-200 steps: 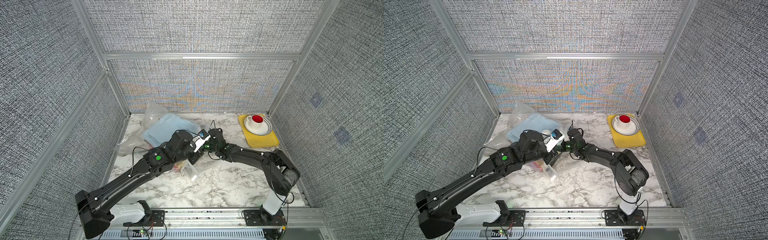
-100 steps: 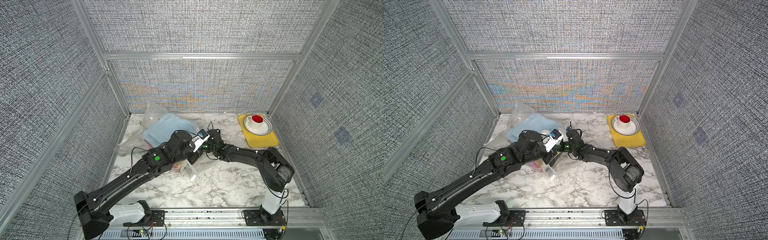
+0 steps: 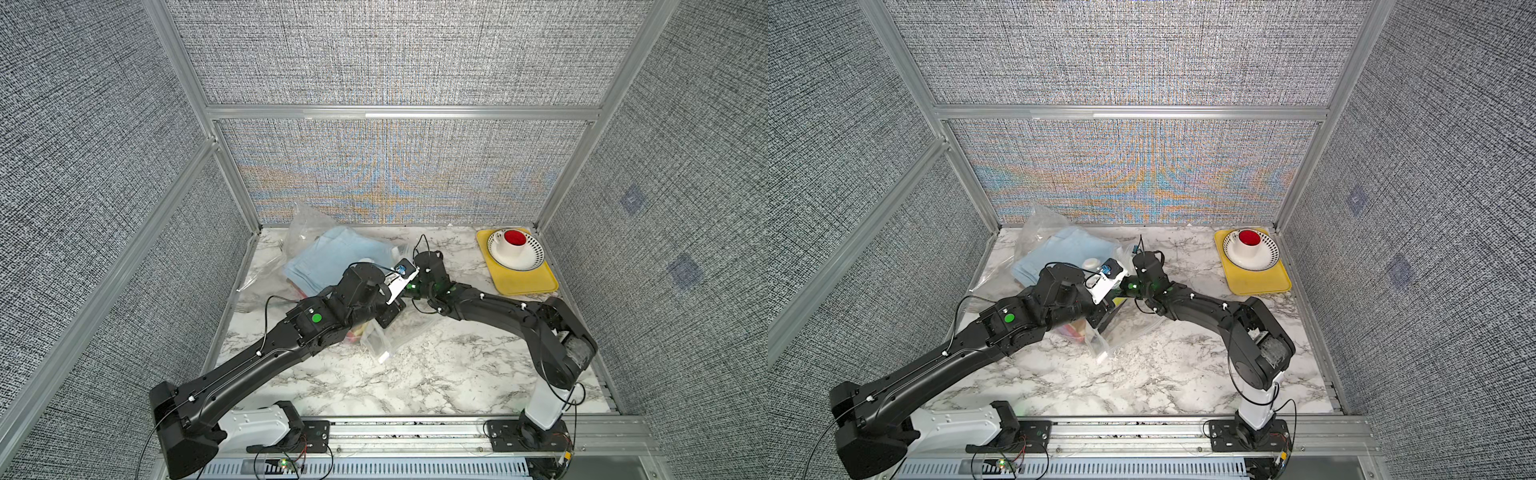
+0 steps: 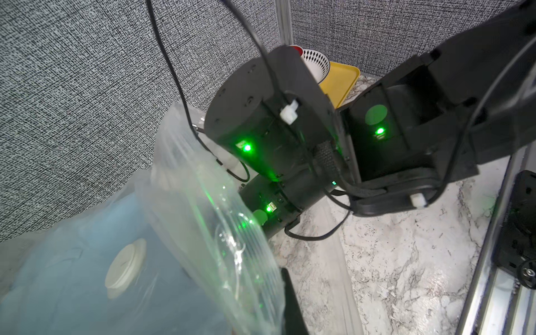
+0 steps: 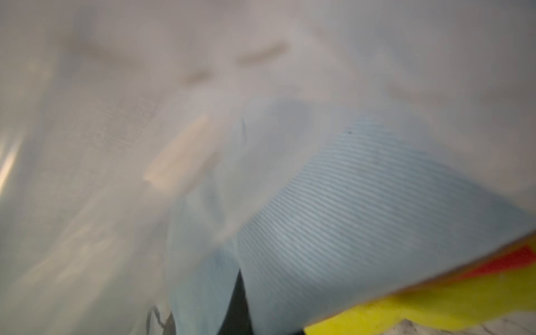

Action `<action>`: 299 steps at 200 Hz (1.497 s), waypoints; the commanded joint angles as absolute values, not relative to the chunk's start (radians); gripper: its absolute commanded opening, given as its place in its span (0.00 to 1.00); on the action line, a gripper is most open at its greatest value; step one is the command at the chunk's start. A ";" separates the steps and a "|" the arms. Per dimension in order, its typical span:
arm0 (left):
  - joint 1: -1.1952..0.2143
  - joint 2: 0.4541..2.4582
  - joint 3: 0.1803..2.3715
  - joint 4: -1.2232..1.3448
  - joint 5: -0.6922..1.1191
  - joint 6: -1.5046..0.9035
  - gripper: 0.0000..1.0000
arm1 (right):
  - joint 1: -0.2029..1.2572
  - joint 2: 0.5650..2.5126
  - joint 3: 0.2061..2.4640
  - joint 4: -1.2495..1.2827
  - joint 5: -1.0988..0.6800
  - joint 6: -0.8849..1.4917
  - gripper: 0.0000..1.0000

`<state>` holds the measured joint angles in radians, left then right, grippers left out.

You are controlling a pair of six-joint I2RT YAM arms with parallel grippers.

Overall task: Take the trousers out of the vacuum bag
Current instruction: Take out the trousers from the vacuum bag.

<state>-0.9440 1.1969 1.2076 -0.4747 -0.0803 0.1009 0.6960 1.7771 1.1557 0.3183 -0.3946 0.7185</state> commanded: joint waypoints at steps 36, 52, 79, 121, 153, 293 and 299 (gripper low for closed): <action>-0.943 1.248 1.240 -0.372 -0.204 0.107 0.00 | 0.718 1.682 1.196 0.248 -0.370 0.658 0.00; -0.943 1.262 1.261 -0.358 -0.237 0.110 0.00 | 0.736 1.646 1.188 0.196 -0.332 0.640 0.00; -0.942 1.266 1.281 -0.344 -0.249 0.128 0.00 | 0.752 1.571 1.119 0.142 -0.250 0.643 0.00; -0.942 1.229 1.267 -0.344 -0.227 0.133 0.00 | 0.750 1.559 1.022 0.149 -0.181 0.654 0.00; -0.941 1.200 1.234 -0.338 -0.180 0.135 0.00 | 0.749 1.627 1.016 0.241 -0.239 0.689 0.00; -0.941 1.205 1.220 -0.322 -0.144 0.143 0.00 | 0.739 1.747 0.918 0.680 -0.430 0.926 0.68; -0.942 1.204 1.220 -0.322 -0.146 0.143 0.00 | 0.739 1.757 0.920 0.690 -0.436 0.929 0.68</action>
<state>-0.9421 1.2049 1.2190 -0.4133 -0.1650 0.1345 0.7383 1.7298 0.9092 0.5617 -0.3847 0.8909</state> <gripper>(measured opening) 0.051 0.681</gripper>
